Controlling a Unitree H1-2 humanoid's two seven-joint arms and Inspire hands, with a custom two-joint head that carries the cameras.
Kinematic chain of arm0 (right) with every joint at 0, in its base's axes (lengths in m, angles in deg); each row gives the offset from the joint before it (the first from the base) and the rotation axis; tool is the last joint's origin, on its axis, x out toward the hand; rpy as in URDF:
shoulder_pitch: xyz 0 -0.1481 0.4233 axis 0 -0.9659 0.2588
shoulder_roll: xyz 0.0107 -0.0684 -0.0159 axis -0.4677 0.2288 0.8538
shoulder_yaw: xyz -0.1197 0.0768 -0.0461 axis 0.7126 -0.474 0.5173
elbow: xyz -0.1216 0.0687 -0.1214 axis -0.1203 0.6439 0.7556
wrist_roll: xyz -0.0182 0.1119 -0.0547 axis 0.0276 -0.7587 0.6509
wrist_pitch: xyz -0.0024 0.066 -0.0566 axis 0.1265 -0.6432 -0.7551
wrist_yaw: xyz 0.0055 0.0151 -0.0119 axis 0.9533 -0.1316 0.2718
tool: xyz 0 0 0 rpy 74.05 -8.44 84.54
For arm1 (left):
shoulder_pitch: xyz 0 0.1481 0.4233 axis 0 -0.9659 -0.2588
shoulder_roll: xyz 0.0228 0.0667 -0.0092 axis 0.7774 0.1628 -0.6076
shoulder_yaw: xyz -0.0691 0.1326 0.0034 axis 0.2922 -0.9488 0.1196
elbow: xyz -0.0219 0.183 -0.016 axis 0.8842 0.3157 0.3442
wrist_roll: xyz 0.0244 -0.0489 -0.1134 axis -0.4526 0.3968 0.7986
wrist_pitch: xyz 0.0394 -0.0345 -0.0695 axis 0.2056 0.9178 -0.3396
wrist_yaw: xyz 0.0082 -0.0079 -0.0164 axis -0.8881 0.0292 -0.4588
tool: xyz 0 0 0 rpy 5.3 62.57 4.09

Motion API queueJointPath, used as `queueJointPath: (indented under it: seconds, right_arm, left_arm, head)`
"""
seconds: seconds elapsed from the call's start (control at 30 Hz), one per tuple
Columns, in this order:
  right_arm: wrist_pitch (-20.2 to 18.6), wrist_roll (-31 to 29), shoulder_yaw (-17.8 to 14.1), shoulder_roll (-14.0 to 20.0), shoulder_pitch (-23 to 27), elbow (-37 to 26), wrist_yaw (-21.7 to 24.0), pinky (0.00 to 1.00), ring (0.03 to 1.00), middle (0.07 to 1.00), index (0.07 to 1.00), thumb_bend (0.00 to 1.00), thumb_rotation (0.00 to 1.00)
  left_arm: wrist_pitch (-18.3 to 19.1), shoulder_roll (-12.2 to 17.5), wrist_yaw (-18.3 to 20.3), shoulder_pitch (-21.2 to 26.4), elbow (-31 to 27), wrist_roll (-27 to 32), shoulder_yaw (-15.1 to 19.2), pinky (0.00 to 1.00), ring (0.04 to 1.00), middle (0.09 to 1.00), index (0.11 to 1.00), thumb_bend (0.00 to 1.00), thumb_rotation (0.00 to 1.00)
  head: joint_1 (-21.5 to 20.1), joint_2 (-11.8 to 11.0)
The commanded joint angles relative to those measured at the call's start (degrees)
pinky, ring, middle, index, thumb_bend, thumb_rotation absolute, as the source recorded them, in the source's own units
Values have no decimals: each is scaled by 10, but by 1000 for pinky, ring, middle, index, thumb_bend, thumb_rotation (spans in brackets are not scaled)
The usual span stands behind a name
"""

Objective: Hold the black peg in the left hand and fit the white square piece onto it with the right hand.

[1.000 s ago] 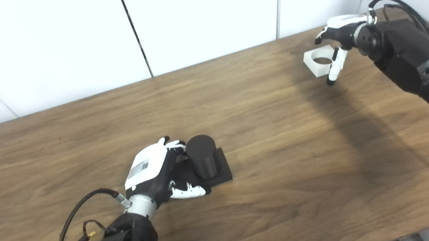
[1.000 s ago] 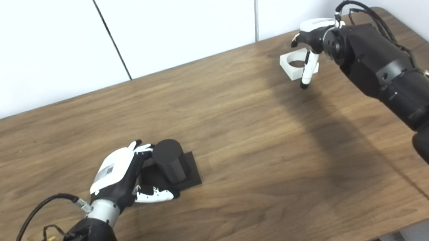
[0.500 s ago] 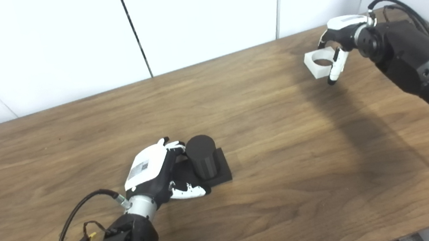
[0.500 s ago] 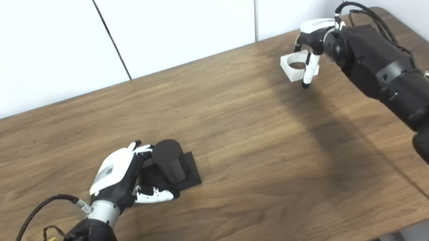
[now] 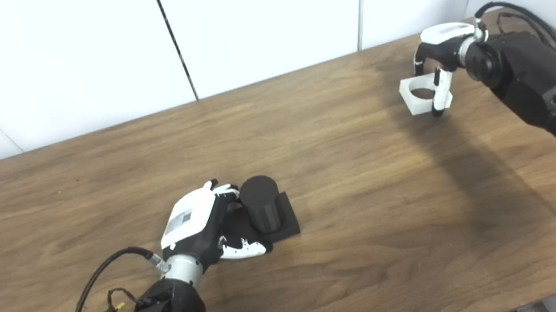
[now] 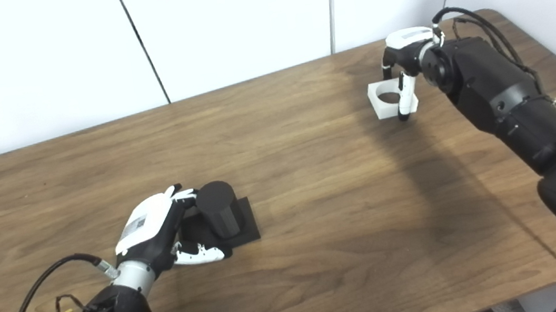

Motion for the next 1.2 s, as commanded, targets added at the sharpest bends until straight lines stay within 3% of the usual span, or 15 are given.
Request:
queueJointPath:
  seconds: [0.0,0.3,0.4,0.5,0.87,1.03,1.17]
  right_arm:
    - [13,1,-9,13,11,-12,-20,864,915,825,485,523,133]
    - [17,6,-17,13,0,-19,-31,893,913,819,485,524,134]
    - [2,9,-17,16,1,-43,-8,879,905,810,485,524,134]
    - [-34,23,-9,20,10,-101,60,884,889,801,485,524,134]
    - [-43,17,-18,30,21,-348,229,971,901,790,485,523,133]
    - [-58,18,-12,5,39,-454,316,991,928,810,486,524,136]
    - [-55,12,-12,-23,52,-500,346,1000,925,801,485,524,136]
  left_arm:
    - [12,13,17,-13,13,-23,-2,1000,1000,891,491,509,62]
    - [10,13,15,-14,11,-23,-3,1000,1000,887,490,509,61]
    - [13,11,20,-15,10,-27,-4,1000,1000,889,490,509,62]
    - [13,7,22,-16,13,-28,-2,1000,1000,891,490,509,62]
    - [13,-10,17,-18,22,-40,-6,1000,1000,891,490,509,61]
    - [12,-15,14,-19,21,-45,-10,1000,1000,891,490,509,61]
    - [11,-17,14,-19,23,-50,-17,1000,1000,886,490,509,61]
  head:
    - [-1,-1]
    - [5,1]
    - [5,1]
    - [7,2]
    - [21,5]
    - [23,5]
    - [28,6]
